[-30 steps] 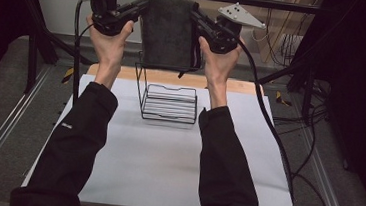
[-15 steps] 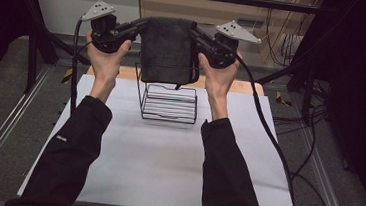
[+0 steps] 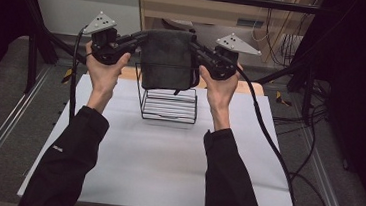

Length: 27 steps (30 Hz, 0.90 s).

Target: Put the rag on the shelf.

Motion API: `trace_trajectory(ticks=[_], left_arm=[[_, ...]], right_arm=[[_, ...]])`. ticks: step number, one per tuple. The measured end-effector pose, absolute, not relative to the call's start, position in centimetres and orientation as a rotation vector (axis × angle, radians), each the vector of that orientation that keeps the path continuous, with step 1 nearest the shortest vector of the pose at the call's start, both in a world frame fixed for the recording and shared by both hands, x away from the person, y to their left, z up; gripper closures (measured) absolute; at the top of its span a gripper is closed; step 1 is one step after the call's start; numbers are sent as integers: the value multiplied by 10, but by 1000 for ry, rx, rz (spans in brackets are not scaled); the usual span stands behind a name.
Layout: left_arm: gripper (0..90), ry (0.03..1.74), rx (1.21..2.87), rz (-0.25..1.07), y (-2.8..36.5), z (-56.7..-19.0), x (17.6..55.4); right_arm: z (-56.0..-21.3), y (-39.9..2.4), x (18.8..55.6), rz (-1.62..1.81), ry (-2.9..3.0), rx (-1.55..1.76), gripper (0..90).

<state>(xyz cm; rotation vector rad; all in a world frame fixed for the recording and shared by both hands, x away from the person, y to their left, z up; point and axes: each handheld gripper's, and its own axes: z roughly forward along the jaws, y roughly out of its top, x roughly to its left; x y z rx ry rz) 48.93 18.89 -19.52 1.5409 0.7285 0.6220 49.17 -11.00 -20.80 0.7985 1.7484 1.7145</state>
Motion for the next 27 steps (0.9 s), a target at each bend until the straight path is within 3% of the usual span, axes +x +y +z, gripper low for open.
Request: trace_trajectory(ticks=[27], left_arm=[[814, 710, 1623, 611, 190, -211, 470]], right_arm=[[-218, -113, 476, 1669, 1856, 754, 798]])
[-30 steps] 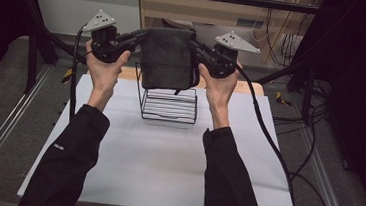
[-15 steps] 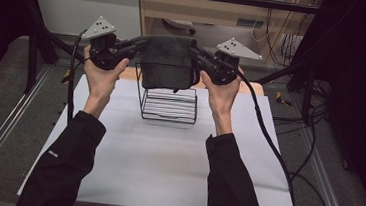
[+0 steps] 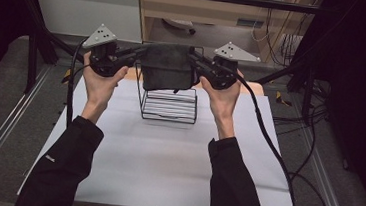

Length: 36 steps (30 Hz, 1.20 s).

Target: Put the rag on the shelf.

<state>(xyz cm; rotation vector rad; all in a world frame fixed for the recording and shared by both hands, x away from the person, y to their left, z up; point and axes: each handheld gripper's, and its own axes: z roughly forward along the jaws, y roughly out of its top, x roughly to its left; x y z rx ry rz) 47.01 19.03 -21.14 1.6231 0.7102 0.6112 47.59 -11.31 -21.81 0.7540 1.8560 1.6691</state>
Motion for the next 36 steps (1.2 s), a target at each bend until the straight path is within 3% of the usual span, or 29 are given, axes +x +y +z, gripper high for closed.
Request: trace_trajectory(ticks=[18, 26, 31, 36], left_arm=[[785, 755, 1712, 540, 193, -225, 456], [707, 783, 1736, 469, 207, -199, 451], [801, 818, 1779, 507, 203, -183, 456], [895, 844, 1833, 451, 191, -192, 469]], right_arm=[[-224, -115, 466, 1600, 2017, 798, 793], [-231, -116, 463, 1591, 2037, 758, 794], [-233, -116, 463, 1596, 2040, 751, 793], [-235, -116, 462, 1589, 2048, 741, 783]])
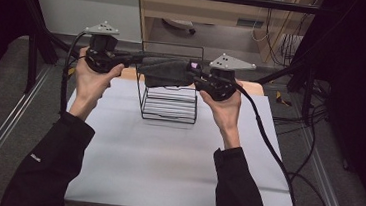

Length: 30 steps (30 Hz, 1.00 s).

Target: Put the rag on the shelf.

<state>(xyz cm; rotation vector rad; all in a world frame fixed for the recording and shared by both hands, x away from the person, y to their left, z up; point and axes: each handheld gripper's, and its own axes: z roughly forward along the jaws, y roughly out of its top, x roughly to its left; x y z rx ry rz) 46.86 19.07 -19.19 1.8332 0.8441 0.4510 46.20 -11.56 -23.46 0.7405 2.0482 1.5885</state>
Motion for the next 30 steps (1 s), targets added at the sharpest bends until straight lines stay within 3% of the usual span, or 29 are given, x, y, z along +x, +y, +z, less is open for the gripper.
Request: trace_trajectory(ticks=[7, 16, 19, 21, 23, 26, 30], left_arm=[[899, 816, 1892, 426, 183, -204, 466], [899, 779, 1938, 424, 180, -231, 462], [899, 775, 1953, 425, 180, -236, 462], [899, 770, 1971, 443, 179, -240, 461], [899, 766, 1976, 451, 177, -244, 461], [898, 766, 1971, 463, 176, -249, 461], [899, 780, 1972, 459, 176, -258, 465]], right_arm=[[-238, -116, 461, 1577, 2080, 730, 723], [-237, -116, 453, 1559, 2080, 714, 394], [-234, -117, 452, 1613, 2055, 727, 361], [-233, -118, 452, 1647, 2031, 742, 386], [-234, -118, 453, 1641, 2044, 751, 578], [-242, -115, 459, 1612, 2099, 782, 779], [-257, -113, 467, 1547, 2162, 825, 892]])
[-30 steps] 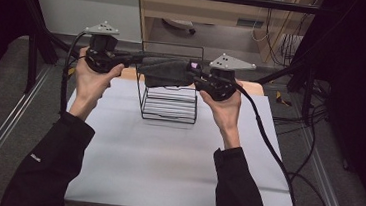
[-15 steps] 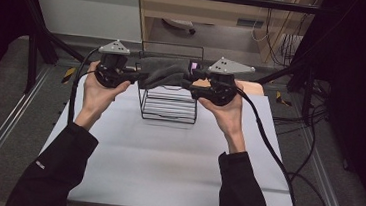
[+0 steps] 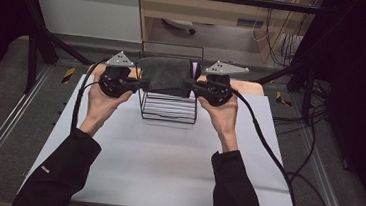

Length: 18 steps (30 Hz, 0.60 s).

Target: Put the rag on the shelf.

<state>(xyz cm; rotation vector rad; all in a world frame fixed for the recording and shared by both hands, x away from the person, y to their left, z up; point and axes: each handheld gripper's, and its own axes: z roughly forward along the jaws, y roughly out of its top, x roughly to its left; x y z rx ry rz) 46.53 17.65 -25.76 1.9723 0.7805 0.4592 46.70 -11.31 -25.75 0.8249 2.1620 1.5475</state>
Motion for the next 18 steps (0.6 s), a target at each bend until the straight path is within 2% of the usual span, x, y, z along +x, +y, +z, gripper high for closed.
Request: trace_trajectory(ticks=[11, 18], left_arm=[[881, 813, 1974, 468, 172, -279, 478], [725, 788, 1956, 452, 185, -268, 460]], right_arm=[[-289, -114, 486, 1527, 2151, 909, 881], [-272, -122, 465, 1572, 2108, 837, 694]])
